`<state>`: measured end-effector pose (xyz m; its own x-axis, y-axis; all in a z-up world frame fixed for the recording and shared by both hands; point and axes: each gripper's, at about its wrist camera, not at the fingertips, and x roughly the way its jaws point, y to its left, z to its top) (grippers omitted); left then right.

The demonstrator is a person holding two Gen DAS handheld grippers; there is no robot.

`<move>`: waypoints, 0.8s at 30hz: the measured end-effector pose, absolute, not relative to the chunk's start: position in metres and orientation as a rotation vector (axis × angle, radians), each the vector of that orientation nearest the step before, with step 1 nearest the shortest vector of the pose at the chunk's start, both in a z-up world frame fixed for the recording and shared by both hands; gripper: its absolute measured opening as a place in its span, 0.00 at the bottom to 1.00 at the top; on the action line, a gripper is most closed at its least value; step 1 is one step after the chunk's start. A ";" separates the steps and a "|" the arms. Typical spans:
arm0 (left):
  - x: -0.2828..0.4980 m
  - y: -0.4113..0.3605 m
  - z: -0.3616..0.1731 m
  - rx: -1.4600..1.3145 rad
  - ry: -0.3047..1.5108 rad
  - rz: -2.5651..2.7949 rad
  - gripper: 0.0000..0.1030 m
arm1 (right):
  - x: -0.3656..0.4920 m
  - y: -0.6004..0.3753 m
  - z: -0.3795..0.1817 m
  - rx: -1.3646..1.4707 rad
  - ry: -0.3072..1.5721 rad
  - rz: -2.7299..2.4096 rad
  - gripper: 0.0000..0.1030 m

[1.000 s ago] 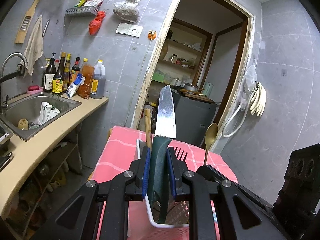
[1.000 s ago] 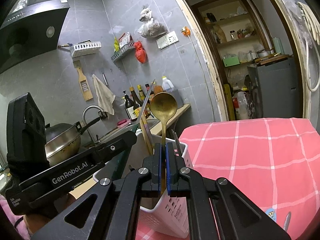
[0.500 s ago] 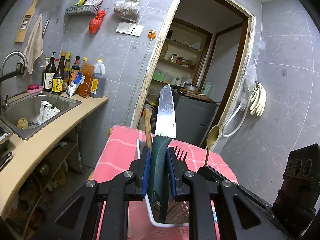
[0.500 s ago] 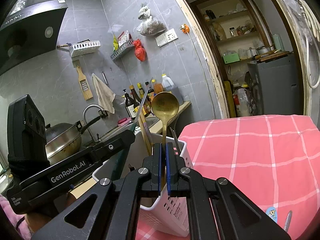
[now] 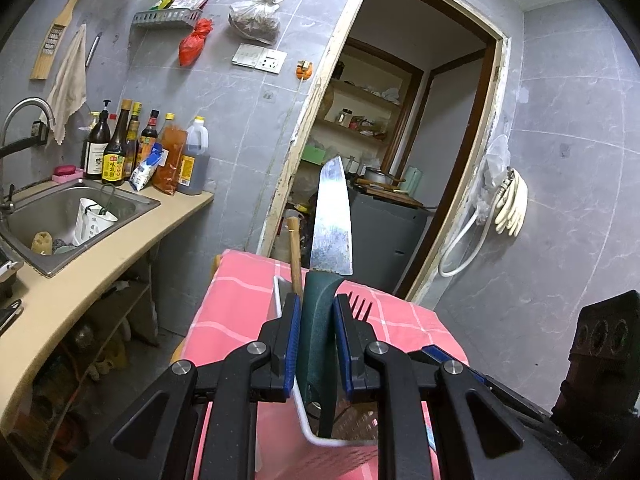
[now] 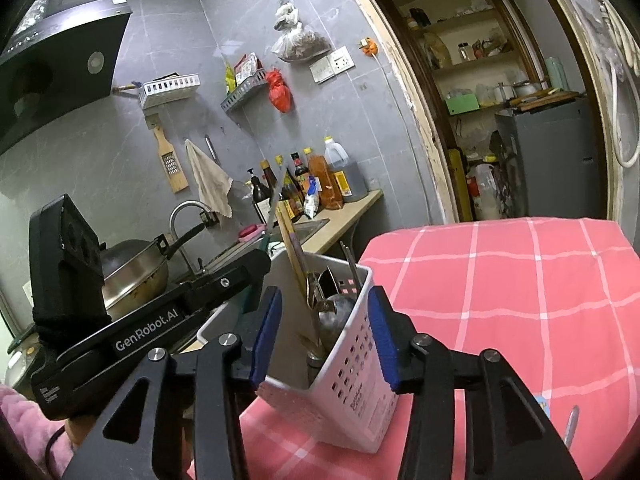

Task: Organize utensils
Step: 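Open the right tool to release the gold spoon while the left tool releases the knife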

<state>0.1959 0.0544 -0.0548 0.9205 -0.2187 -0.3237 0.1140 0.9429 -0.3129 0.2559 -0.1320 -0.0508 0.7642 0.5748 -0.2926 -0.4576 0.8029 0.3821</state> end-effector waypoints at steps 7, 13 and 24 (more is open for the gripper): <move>0.186 0.053 -0.054 -0.278 0.374 -0.186 0.16 | 0.244 -0.145 -0.045 0.310 0.430 0.525 0.46; 0.178 0.050 -0.050 -0.265 0.405 -0.202 0.16 | 0.237 -0.155 -0.035 0.318 0.433 0.494 0.52; 0.154 0.043 -0.041 -0.268 0.480 -0.236 0.53 | 0.203 -0.192 -0.013 0.328 0.402 0.355 0.68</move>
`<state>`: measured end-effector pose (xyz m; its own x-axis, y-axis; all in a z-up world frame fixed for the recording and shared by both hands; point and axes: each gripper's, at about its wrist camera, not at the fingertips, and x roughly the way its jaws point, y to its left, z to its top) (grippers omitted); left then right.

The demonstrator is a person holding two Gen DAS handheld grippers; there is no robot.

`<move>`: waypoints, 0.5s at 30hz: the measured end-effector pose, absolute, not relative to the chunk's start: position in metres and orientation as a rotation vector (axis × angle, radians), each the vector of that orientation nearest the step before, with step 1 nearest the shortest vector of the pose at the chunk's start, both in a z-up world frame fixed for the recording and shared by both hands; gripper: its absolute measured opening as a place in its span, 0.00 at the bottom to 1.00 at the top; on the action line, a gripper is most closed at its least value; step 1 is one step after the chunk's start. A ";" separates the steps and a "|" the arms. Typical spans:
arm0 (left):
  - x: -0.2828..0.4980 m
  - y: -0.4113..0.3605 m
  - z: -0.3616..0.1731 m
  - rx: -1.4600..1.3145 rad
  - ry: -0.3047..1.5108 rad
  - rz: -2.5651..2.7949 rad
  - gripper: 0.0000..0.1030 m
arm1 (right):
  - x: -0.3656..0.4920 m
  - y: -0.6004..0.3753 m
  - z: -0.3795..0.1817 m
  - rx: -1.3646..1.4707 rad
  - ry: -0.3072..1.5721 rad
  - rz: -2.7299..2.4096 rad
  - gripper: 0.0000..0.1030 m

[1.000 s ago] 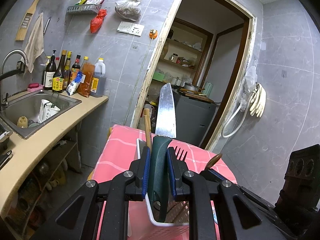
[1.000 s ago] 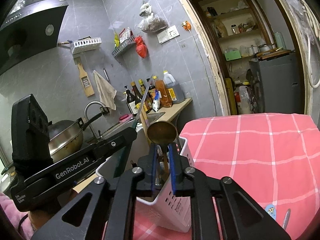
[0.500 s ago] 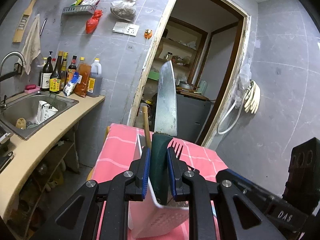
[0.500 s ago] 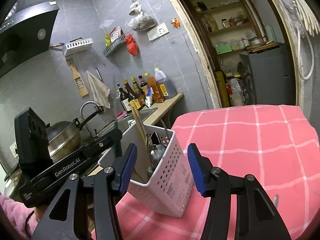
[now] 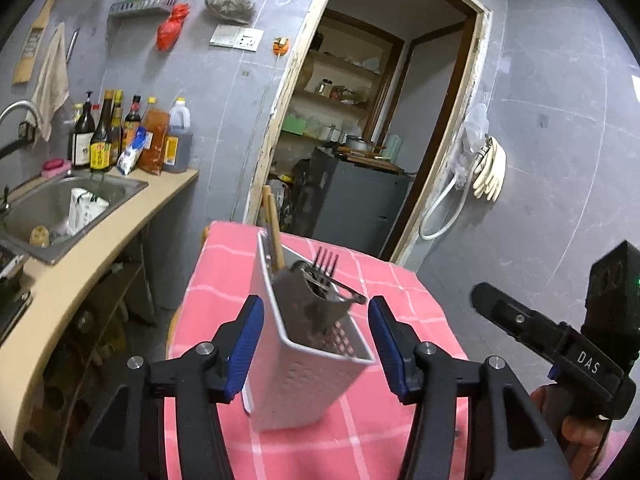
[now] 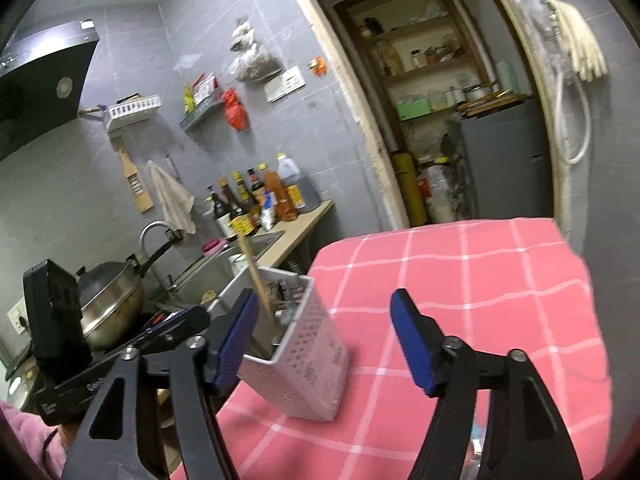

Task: Organize utensils
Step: 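Open the right tool to release the gold spoon while the left tool releases the knife, then move both tools back over the blue-handled spoon and metal spoon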

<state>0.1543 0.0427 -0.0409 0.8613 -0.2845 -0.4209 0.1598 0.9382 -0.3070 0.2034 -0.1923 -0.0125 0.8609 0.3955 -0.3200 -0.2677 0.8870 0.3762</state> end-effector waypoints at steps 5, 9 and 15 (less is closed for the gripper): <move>0.141 0.034 -0.025 -0.268 0.445 -0.226 0.79 | 0.181 -0.221 -0.005 0.308 0.396 0.245 0.80; 0.136 0.019 -0.017 -0.246 0.438 -0.244 0.90 | 0.165 -0.245 -0.005 0.282 0.434 0.155 0.87; 0.135 -0.020 -0.017 -0.230 0.489 -0.320 0.91 | 0.163 -0.287 -0.028 0.290 0.569 0.066 0.87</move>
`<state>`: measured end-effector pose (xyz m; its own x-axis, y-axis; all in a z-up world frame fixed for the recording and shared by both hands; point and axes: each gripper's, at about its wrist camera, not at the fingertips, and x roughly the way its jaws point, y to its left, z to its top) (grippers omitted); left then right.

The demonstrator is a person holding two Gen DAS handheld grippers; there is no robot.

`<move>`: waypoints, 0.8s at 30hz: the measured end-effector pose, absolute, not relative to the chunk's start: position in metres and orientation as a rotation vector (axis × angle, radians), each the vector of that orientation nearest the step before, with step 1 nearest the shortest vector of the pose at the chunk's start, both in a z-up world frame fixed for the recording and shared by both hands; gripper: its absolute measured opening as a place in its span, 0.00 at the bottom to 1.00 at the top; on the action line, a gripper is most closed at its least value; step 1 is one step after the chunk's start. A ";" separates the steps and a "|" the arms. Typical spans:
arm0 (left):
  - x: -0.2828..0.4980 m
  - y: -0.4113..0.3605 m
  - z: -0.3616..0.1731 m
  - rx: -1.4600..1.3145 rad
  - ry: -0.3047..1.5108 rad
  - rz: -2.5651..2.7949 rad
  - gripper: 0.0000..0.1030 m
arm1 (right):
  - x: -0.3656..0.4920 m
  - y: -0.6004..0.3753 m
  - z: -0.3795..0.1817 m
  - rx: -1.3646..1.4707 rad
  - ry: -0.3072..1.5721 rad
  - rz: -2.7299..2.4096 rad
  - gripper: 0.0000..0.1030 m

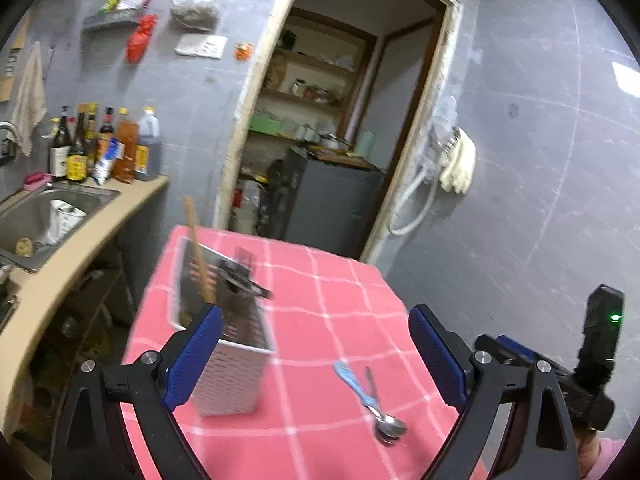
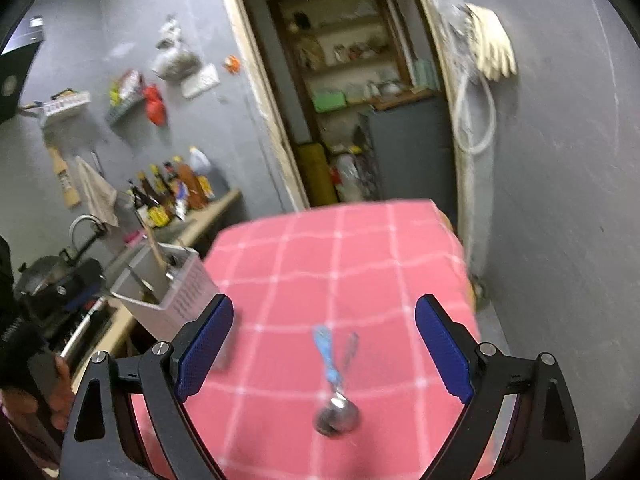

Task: Organize utensils
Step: 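Move both tools back over the blue-handled spoon and metal spoon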

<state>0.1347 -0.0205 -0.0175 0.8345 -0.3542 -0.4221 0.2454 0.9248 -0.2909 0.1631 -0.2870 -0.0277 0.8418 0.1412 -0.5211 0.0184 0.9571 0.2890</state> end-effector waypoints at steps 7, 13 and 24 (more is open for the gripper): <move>0.151 -0.073 -0.036 -0.197 0.607 -0.384 0.91 | 0.184 -0.319 -0.067 0.263 0.752 0.085 0.87; 0.184 -0.097 -0.071 -0.232 0.769 -0.367 0.91 | 0.199 -0.332 -0.094 0.255 0.834 0.119 0.87; 0.245 -0.114 -0.154 -0.322 1.085 -0.352 0.65 | 0.250 -0.327 -0.124 0.249 0.923 0.258 0.51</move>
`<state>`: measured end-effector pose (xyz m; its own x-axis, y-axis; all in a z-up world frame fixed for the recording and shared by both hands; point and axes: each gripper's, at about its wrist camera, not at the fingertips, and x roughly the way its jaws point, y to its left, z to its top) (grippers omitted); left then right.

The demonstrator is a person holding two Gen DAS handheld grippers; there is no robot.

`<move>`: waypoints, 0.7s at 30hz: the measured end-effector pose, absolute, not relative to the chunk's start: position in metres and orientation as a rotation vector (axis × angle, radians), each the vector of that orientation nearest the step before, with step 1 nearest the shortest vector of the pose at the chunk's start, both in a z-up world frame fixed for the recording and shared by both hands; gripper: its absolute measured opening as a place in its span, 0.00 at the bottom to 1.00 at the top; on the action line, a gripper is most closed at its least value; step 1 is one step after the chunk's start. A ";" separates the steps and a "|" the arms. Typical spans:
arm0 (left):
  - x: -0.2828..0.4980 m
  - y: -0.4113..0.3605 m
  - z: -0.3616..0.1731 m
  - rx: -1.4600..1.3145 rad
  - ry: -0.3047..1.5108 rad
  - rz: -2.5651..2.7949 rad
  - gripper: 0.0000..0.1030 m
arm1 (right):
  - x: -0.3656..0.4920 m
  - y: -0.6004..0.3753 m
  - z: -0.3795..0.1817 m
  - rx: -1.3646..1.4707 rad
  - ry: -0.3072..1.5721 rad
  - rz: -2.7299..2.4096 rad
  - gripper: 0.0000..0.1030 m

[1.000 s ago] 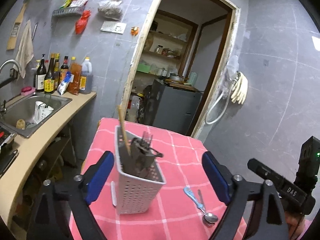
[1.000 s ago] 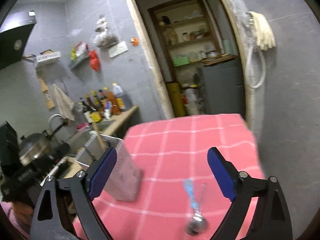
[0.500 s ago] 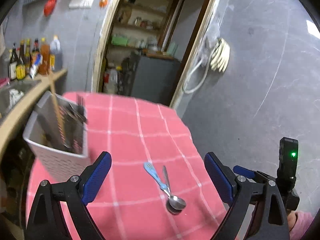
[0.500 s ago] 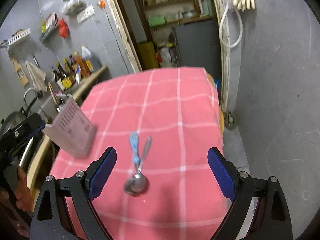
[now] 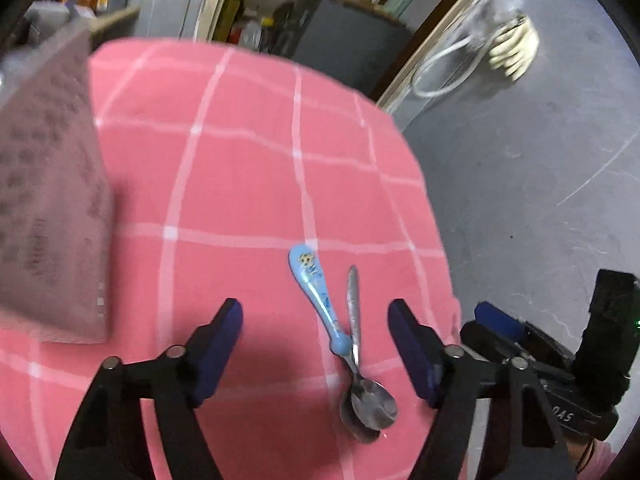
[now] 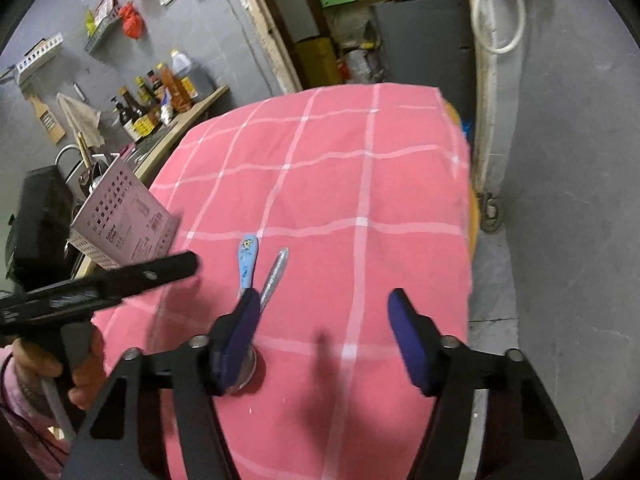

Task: Organize utensils
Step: 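Move both tools back over the blue-handled spoon and metal spoon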

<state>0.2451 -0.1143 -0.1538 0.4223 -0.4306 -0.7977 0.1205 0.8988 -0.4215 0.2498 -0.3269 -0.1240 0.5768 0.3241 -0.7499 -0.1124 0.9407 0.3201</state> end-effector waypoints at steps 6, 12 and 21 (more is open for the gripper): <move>0.266 -0.130 -0.176 -0.302 1.170 -0.355 0.58 | 0.277 -0.314 -0.142 0.224 0.993 0.333 0.43; 0.272 -0.147 -0.176 -0.190 1.163 -0.350 0.58 | 0.282 -0.312 -0.150 0.221 1.007 0.345 0.43; 0.277 -0.160 -0.175 -0.023 1.141 -0.360 0.52 | 0.286 -0.315 -0.149 0.205 0.998 0.351 0.43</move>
